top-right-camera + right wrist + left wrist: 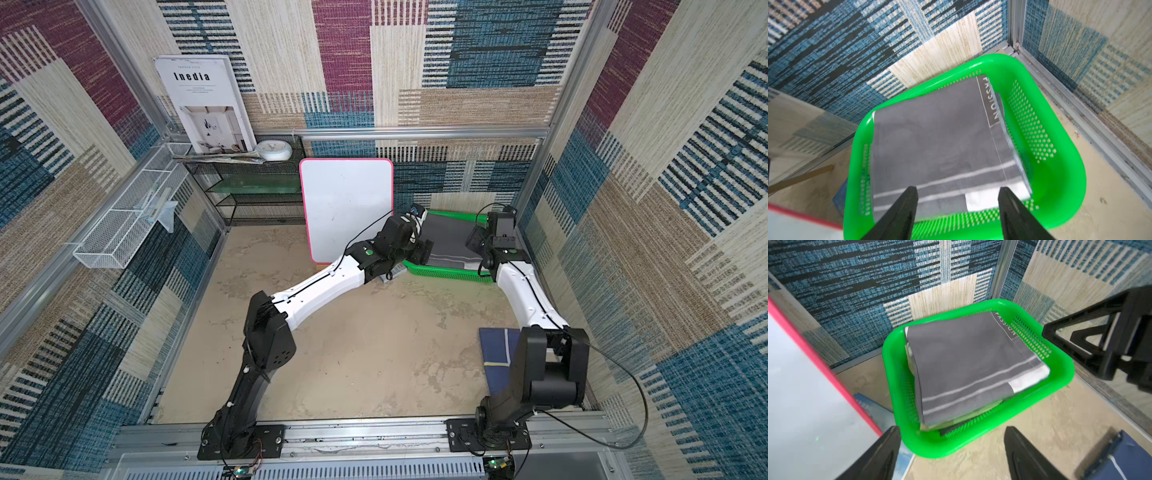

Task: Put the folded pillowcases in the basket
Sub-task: Place the pillowcase in the basket, then move the pillowcase to the center of the board.

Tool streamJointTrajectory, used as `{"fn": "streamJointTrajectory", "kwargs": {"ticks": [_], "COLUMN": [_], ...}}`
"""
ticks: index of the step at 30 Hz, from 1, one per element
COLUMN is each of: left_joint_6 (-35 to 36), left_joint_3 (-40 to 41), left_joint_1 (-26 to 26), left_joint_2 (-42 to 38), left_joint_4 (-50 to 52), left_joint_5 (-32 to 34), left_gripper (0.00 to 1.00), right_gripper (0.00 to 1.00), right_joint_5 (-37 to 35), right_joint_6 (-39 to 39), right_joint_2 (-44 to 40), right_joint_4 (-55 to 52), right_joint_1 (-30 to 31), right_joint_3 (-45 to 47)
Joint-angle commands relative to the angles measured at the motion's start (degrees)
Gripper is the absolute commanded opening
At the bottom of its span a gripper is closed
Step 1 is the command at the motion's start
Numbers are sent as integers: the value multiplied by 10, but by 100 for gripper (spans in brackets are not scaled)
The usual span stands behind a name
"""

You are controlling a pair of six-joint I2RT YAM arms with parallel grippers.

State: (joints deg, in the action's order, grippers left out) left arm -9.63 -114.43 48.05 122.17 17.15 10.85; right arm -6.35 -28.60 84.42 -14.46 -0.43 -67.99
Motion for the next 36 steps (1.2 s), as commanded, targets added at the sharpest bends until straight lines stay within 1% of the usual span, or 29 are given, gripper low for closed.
{"fn": "streamJointTrajectory", "kwargs": {"ticks": [1, 5, 10, 13, 16, 17, 18, 21, 22, 23, 27, 30, 32, 33, 36], "left_joint_6": [-42, -72, -120, -148, -153, -155, -157, -153, -152, -148, -122, -102, -110, -118, -117], "left_joint_3": [151, 297, 485, 581, 668, 690, 711, 743, 742, 738, 726, 735, 752, 753, 752], "left_joint_1": [3, 11, 11, 12, 12, 12, 12, 11, 9, 9, 4, 2, -1, -4, -4], "left_joint_2": [-105, -202, -310, -369, -427, -442, -457, -484, -491, -499, -546, -578, -594, -602, -619], "left_joint_4": [-93, -124, -161, -175, -217, -227, -233, -219, -200, -182, -126, -115, -123, -116, -111], "left_joint_5": [5, 13, 29, 30, 1, -3, -5, 8, 14, 20, 53, 72, 85, 80, 78], "left_gripper": [91, 94, 95, 95, 95, 98, 98, 99, 99, 99, 99, 99, 99, 99, 99], "right_gripper": [68, 69, 76, 78, 79, 80, 81, 87, 91, 94, 94, 94, 94, 94, 93], "right_joint_5": [17, -16, -70, -92, -82, -84, -90, -137, -154, -163, -181, -171, -147, -133, -108], "right_joint_6": [-24, -47, -108, -131, -137, -140, -146, -190, -207, -215, -220, -211, -204, -194, -202], "right_joint_2": [-59, -141, -222, -241, -250, -247, -242, -210, -200, -191, -157, -133, -114, -101, -59], "right_joint_4": [-21, -48, -98, -122, -109, -106, -107, -128, -132, -131, -125, -112, -108, -106, -91], "right_joint_1": [18, 62, 119, 123, 123, 124, 123, 123, 123, 122, 119, 114, 115, 115, 127], "right_joint_3": [62, 150, 239, 275, 313, 321, 327, 333, 335, 337, 341, 342, 338, 335, 337]}}
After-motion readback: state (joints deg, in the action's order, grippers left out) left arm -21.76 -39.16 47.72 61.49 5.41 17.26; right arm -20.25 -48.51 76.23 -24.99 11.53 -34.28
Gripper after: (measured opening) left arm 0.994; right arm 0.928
